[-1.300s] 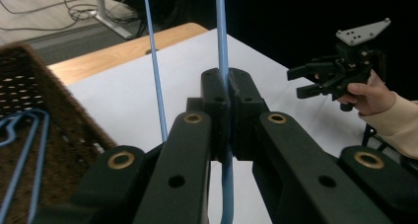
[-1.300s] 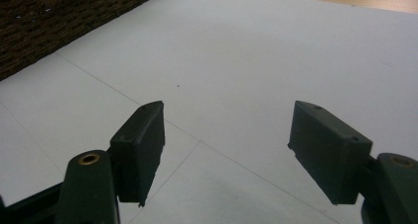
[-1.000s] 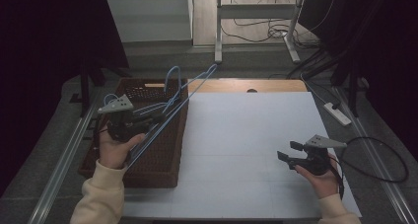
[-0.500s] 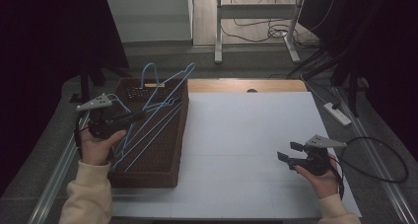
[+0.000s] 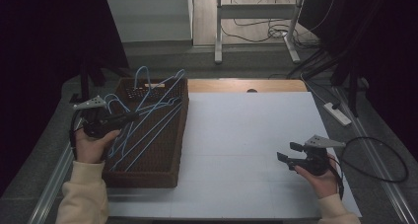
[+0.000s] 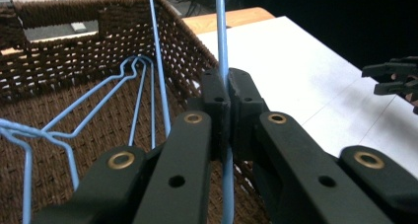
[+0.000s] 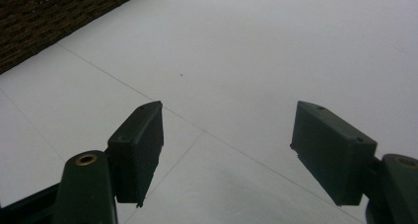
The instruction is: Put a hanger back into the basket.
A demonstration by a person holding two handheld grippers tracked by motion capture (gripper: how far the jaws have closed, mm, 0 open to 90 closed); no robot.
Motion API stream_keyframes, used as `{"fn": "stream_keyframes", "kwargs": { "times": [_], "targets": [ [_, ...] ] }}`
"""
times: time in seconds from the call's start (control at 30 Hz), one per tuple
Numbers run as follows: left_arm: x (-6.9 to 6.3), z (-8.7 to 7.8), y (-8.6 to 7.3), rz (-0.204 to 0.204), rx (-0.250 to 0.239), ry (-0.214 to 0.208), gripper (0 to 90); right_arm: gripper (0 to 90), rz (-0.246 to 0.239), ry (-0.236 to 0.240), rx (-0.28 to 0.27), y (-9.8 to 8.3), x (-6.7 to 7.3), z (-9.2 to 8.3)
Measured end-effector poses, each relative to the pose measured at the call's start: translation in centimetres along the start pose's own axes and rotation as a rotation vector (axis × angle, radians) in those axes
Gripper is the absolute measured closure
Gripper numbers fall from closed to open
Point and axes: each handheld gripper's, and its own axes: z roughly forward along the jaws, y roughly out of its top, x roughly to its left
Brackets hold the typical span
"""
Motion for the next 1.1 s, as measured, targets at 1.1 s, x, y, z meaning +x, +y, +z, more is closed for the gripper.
{"fn": "stream_keyframes", "kwargs": {
  "times": [1.1],
  "targets": [
    [1.5,1.0,-1.6,-0.029,0.152,-0.023,87.0,28.6,-0.001,0.001,0.002,0.0,0.1,0.0]
  ]
}}
